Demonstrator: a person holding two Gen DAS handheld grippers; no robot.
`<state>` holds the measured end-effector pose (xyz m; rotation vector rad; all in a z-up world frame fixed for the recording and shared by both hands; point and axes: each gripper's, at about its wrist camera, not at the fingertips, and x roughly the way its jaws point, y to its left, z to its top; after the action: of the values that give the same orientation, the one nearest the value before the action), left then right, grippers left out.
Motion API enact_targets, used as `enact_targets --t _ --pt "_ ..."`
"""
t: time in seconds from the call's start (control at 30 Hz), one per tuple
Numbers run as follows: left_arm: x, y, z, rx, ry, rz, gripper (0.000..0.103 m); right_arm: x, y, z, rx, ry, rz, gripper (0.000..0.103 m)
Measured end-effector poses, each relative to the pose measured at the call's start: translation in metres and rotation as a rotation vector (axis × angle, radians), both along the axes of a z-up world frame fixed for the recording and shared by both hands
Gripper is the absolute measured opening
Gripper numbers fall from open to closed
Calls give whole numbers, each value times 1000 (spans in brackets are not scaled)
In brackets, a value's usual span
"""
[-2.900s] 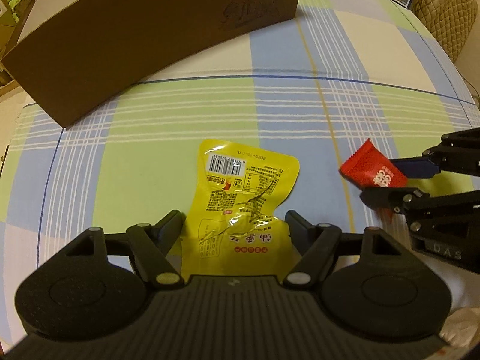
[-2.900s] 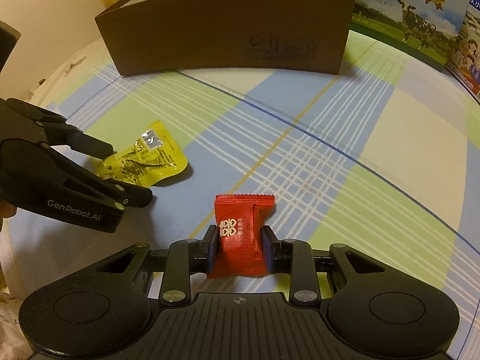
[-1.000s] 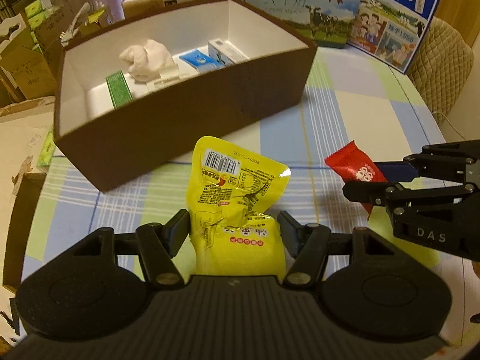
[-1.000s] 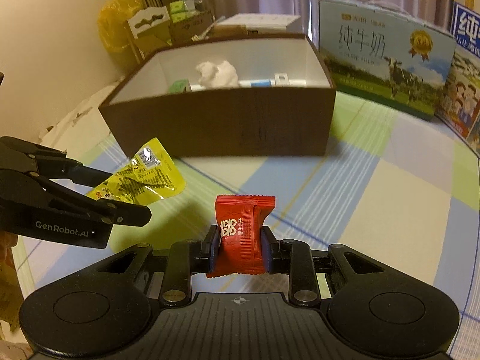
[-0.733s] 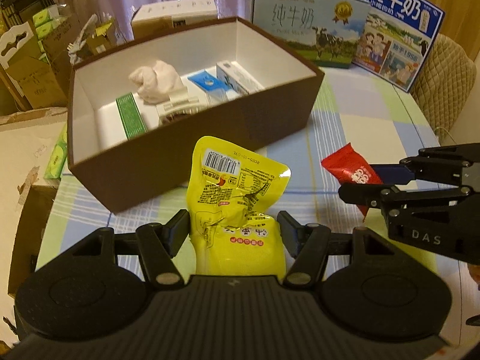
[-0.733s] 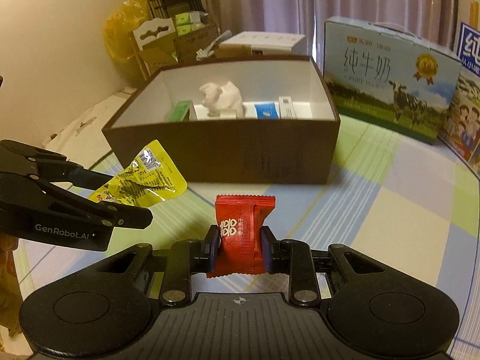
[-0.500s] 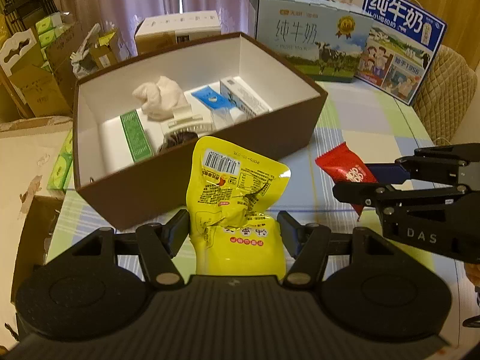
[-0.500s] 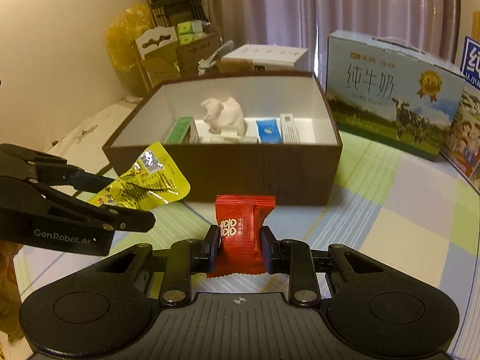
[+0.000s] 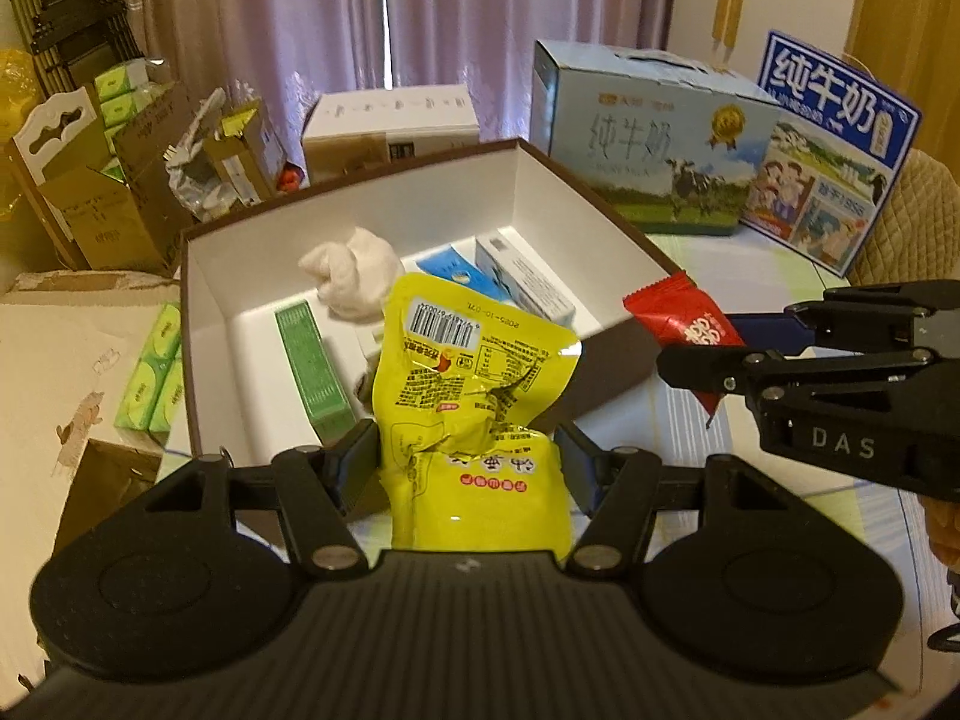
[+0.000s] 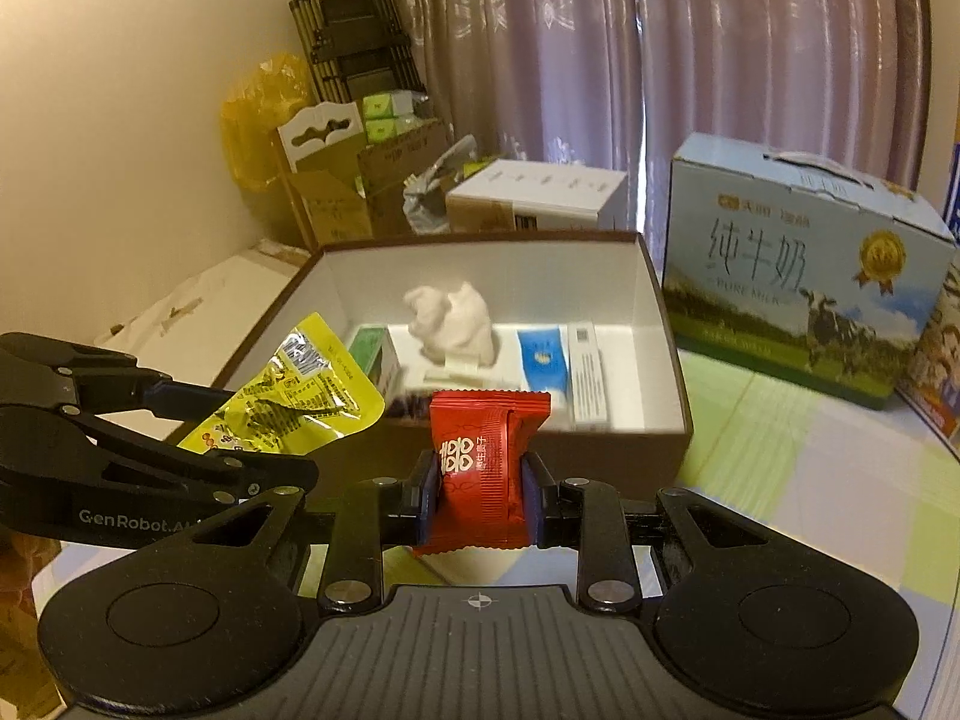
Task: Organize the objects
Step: 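Lift and carry the yellow packet and red candy with both tools into the brown box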
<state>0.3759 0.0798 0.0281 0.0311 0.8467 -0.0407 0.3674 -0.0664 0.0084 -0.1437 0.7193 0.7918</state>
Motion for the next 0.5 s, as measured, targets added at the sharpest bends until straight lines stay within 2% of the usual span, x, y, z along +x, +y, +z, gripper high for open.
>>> enact_targets --t 0.5 --pt "57 25 15 10 -49 68 60 57 39 7 29 -3 -12 25"
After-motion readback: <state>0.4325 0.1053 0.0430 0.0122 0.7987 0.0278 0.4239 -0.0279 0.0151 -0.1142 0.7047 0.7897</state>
